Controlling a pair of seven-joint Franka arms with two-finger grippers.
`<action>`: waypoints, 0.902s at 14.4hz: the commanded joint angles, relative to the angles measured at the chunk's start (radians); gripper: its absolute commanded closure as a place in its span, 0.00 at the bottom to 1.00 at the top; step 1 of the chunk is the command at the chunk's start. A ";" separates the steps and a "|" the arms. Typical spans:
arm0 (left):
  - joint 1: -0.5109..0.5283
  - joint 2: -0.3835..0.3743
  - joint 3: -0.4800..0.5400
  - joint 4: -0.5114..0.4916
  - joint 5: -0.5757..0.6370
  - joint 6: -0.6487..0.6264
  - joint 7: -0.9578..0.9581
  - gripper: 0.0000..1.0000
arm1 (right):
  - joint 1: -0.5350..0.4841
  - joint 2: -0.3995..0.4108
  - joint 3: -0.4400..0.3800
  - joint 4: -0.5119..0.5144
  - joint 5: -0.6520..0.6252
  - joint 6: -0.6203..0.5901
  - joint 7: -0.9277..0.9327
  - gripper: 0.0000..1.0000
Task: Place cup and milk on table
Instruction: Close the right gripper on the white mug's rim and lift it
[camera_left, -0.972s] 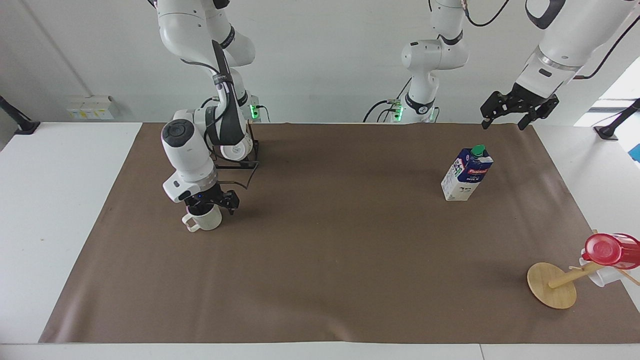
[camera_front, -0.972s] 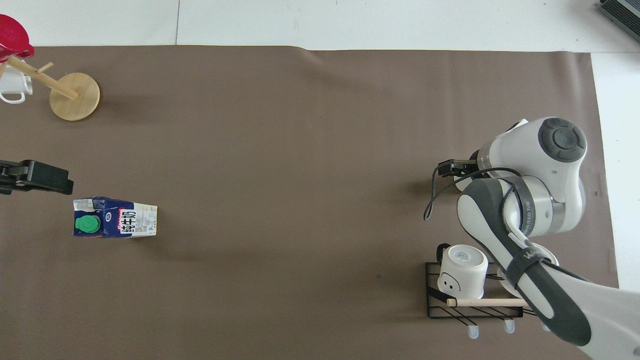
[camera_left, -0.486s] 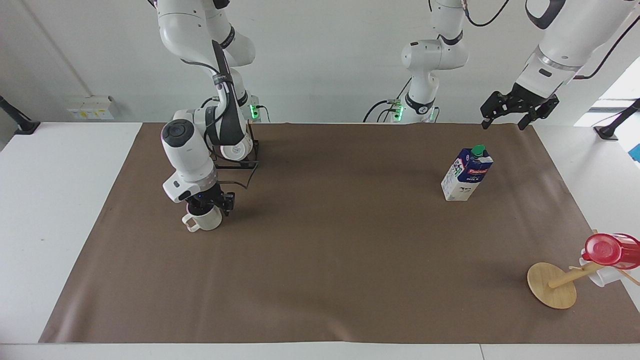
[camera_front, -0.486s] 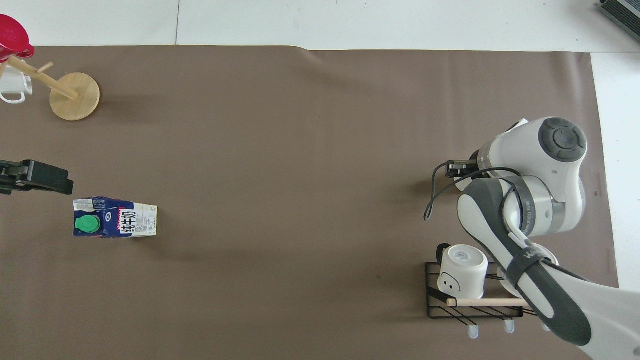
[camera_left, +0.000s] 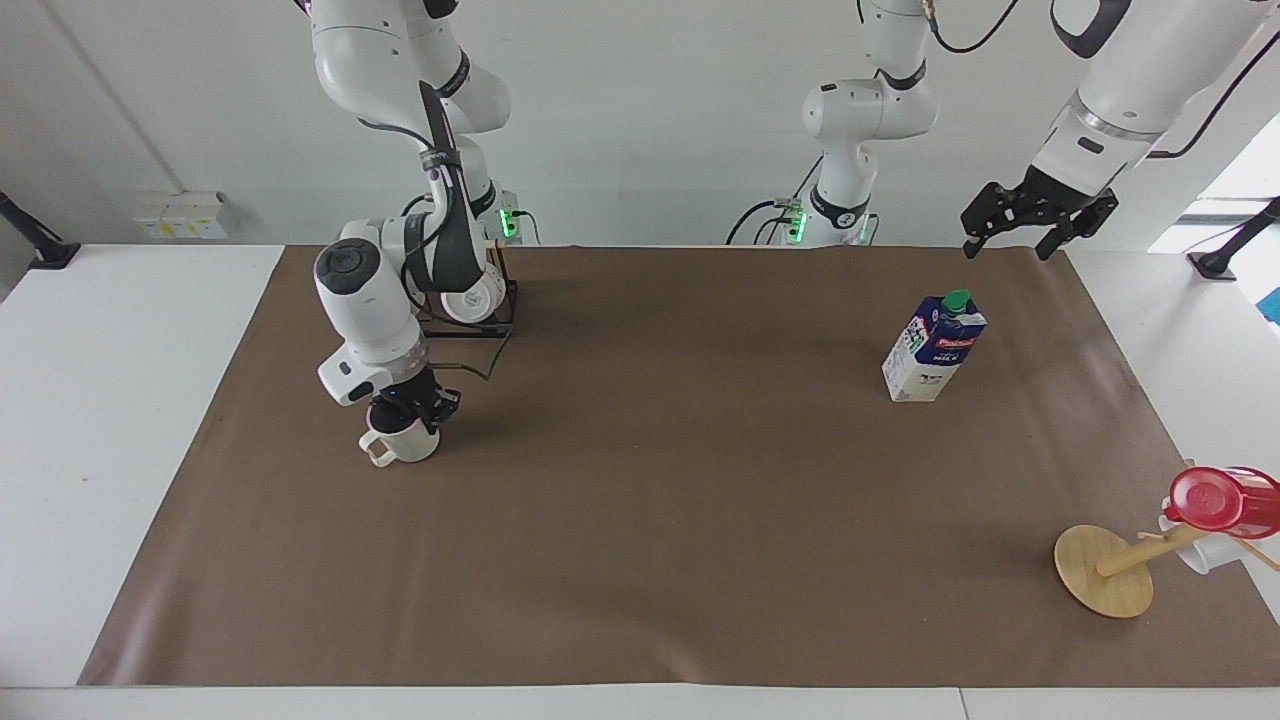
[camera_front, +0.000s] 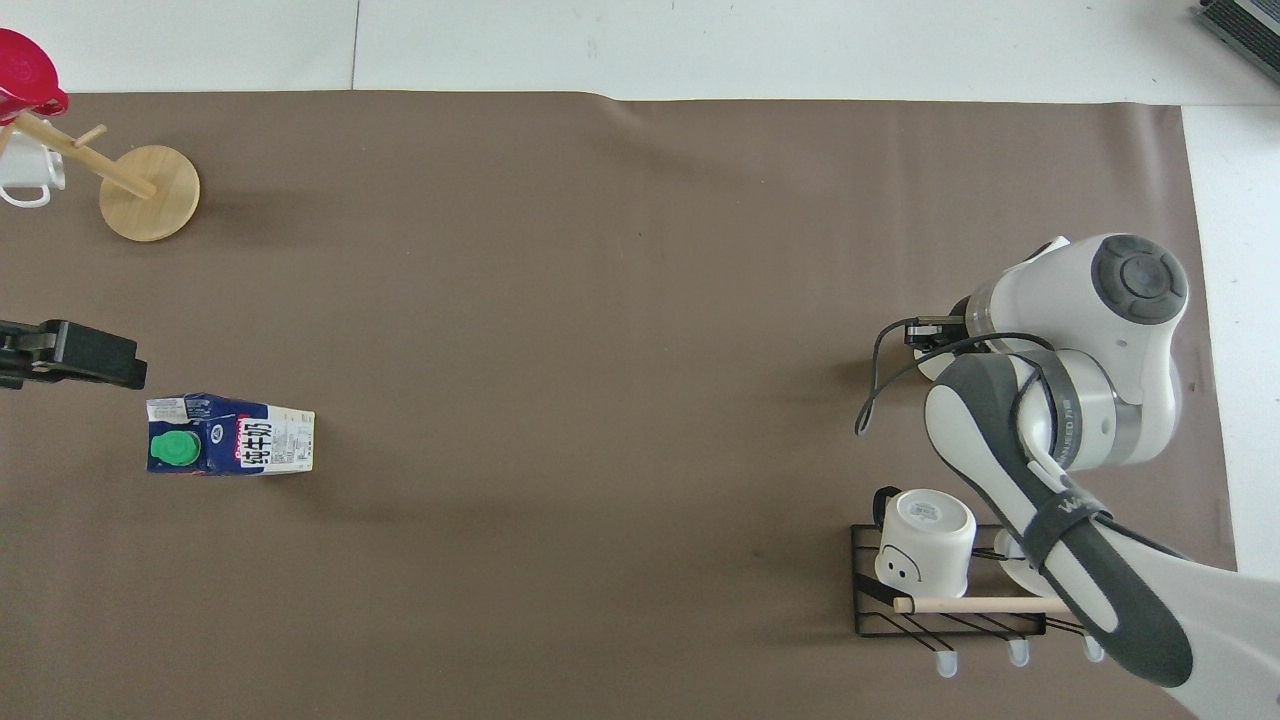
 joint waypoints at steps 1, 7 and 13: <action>0.010 -0.013 -0.008 -0.004 0.014 -0.008 0.000 0.00 | -0.016 0.009 0.007 0.004 0.019 0.029 0.029 1.00; 0.012 -0.014 -0.006 -0.005 0.014 -0.009 0.002 0.00 | 0.001 0.006 0.007 0.068 0.017 0.018 0.178 1.00; 0.010 -0.014 -0.006 -0.007 0.014 -0.006 0.005 0.00 | 0.111 -0.018 0.008 0.137 0.011 -0.098 0.372 1.00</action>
